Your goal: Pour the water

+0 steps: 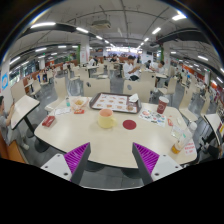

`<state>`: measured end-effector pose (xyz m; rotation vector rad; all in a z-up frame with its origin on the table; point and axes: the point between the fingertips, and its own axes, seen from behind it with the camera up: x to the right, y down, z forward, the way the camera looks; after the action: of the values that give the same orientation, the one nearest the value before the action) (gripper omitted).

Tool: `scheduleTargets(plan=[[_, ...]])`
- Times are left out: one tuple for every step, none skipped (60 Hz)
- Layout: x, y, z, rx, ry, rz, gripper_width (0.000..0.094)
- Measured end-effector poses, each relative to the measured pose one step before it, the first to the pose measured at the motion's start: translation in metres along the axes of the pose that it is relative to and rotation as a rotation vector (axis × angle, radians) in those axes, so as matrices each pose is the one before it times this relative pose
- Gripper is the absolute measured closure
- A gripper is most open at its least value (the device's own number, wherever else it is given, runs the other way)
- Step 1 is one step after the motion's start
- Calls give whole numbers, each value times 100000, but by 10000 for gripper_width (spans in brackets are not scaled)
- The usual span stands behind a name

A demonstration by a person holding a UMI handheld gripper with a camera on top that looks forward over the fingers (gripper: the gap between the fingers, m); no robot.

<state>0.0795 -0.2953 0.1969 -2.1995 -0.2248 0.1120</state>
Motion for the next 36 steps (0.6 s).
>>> scheduleTargets(plan=[[149,49,4,-29,316,308,85],[212,78,5,-41,314,329,85],[279,116,0,-46,314,323,85],[711,302,-29,-76,346,323,86],[705,288,-59,-236,412,384,85],[649,281,-22,-327,553,429,86],[667,268,-52,-353,536,423,86],[-866,-192,587,-267,628,439,87],[2040,611,-335,-192,309,431,86],[765,271,67,-240,434,416,87],[754,298,31,-246,481,422,87],[740,300,59,-181,549,399,87],[784,278,101,-93,592,380,88],[817,268,108,-43,647,361,88],[832,276,114,-30,745,359,88],[863,290,142,-67,817,391,88],[898,314,149,-171,895,399,86],[931,334,242,-204,929,406,88],[909,339,239,-225,920,364,89],[929,360,224,-274,857,298,90],[912,366,240,-278,771,297,88],[916,348,250,-253,744,363,86],[927,342,335,-162,744,452,89],[925,327,360,-153,766,501,87],[965,337,344,-212,799,541,86],[947,331,410,-311,817,545,88],[945,337,406,-319,852,530,86],[953,321,432,-270,838,523,89],[988,254,419,-116,910,518,88],[995,189,461,67,981,529,85],[970,133,483,218,943,541,84],[859,109,482,209,733,531,85],[837,92,470,242,540,498,87],[836,-7,483,369,614,555,87],[837,-61,464,559,740,641,87],[731,-90,468,710,674,691,87]])
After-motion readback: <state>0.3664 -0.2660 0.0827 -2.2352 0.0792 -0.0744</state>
